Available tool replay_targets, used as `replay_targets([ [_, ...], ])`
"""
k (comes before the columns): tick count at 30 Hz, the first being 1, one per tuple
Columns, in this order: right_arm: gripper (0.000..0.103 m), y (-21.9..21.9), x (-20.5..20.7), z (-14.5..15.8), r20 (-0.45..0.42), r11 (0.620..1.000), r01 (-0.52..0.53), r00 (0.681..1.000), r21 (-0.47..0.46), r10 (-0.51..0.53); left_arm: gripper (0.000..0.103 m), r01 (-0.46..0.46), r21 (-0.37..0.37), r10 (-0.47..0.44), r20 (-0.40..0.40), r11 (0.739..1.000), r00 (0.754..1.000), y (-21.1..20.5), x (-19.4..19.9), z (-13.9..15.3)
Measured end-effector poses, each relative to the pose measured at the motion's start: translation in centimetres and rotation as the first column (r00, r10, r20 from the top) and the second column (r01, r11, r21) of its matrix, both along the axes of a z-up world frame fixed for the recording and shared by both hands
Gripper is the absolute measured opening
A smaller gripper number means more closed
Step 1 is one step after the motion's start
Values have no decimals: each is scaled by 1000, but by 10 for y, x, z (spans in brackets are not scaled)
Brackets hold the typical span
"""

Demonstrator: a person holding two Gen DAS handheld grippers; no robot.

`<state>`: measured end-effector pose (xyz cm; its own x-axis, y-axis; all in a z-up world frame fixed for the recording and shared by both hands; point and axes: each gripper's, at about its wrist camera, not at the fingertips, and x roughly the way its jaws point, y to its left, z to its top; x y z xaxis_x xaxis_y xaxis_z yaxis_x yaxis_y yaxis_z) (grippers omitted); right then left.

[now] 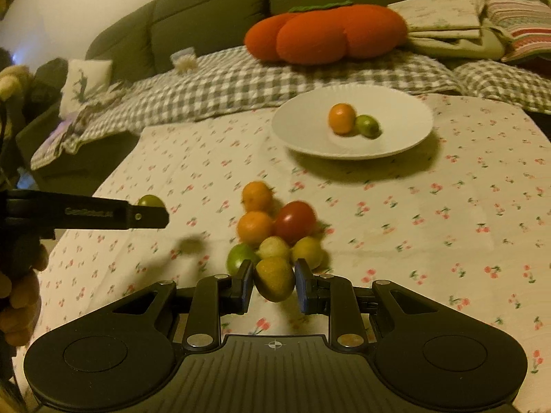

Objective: Organize fruits
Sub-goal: 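Close the left tool on its yellow-green fruit while the right tool grips its fruit, then carry both yellow-green fruits over the white plate and open both tools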

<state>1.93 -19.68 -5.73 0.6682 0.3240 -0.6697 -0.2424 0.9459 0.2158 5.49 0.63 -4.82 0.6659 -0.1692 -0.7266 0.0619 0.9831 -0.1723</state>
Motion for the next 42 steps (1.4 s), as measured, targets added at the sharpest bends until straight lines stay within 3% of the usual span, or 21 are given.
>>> replay_targets([
  [19,23,-48,27,17,47,987,138,989,81,-142,24,77,15,-78,91,997,993,-37,38,30],
  [36,24,-81,85,25,73,972,197,976,130,-207,24,148,13,-149,139,989,979,-79,94,26],
  [42,24,-70,112,22,86,984,157,983,83,-164,24,170,33,-173,133,985,976,-93,109,15],
])
